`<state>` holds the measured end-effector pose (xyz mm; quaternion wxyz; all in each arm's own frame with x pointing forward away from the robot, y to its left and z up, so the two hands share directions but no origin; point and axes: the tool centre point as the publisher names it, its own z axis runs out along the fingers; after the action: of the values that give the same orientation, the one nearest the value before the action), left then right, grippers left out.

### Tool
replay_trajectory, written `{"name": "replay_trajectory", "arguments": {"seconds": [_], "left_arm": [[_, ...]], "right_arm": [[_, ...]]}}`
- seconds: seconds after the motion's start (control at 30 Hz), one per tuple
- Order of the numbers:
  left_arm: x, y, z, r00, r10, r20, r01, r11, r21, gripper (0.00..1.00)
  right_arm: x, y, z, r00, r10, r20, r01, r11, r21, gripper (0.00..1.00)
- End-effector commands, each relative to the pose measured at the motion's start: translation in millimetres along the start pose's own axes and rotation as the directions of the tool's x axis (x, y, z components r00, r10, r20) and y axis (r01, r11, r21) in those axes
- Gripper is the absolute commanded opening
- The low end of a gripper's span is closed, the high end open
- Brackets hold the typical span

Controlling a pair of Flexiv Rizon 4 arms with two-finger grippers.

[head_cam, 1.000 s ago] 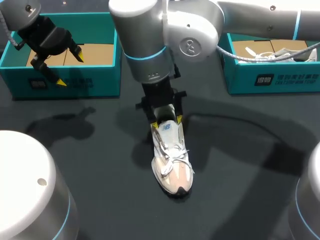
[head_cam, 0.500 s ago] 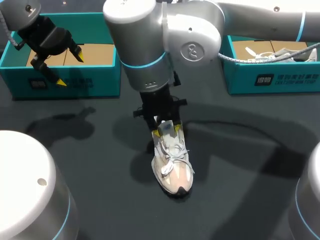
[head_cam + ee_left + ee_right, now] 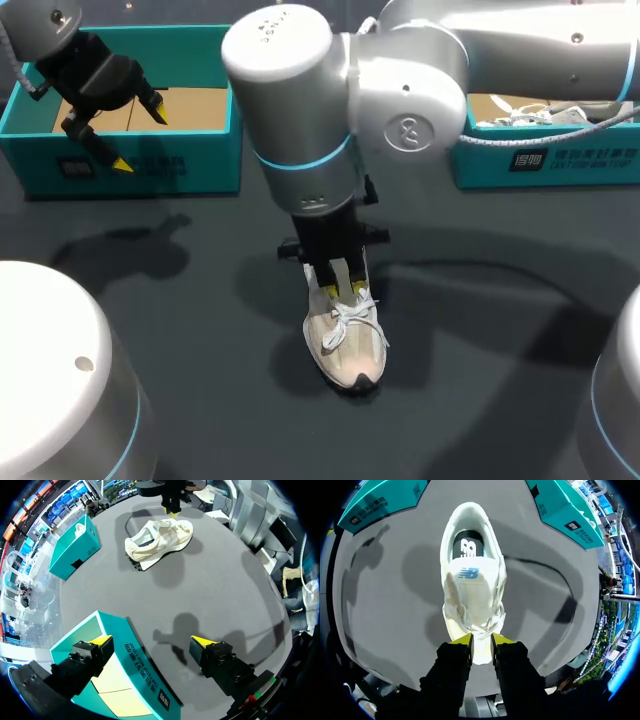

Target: Take the shoe out of the shoebox, open the shoe tongue, remove and reinsert the insole, then place the shoe into the shoebox

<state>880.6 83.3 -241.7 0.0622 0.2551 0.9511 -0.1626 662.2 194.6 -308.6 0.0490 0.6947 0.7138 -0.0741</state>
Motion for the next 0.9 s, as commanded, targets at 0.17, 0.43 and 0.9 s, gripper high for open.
{"name": "replay_trajectory", "arguments": {"seconds": [0.17,0.43,0.9], "left_arm": [[-0.3,-0.1,0.1,1.000,0.001,-0.002,-0.001,1.000,-0.002,1.00],[-0.3,-0.1,0.1,1.000,0.001,-0.002,-0.001,1.000,-0.002,1.00],[-0.3,-0.1,0.1,1.000,0.001,-0.002,-0.001,1.000,-0.002,1.00]], "right_arm": [[-7.3,17.5,12.7,0.998,-0.045,-0.044,0.043,0.998,-0.039,0.18],[-3.3,47.1,24.3,0.990,-0.112,-0.085,0.106,0.992,-0.073,0.18],[6.4,60.1,13.7,0.981,-0.171,-0.086,0.161,0.981,-0.112,0.20]]}}
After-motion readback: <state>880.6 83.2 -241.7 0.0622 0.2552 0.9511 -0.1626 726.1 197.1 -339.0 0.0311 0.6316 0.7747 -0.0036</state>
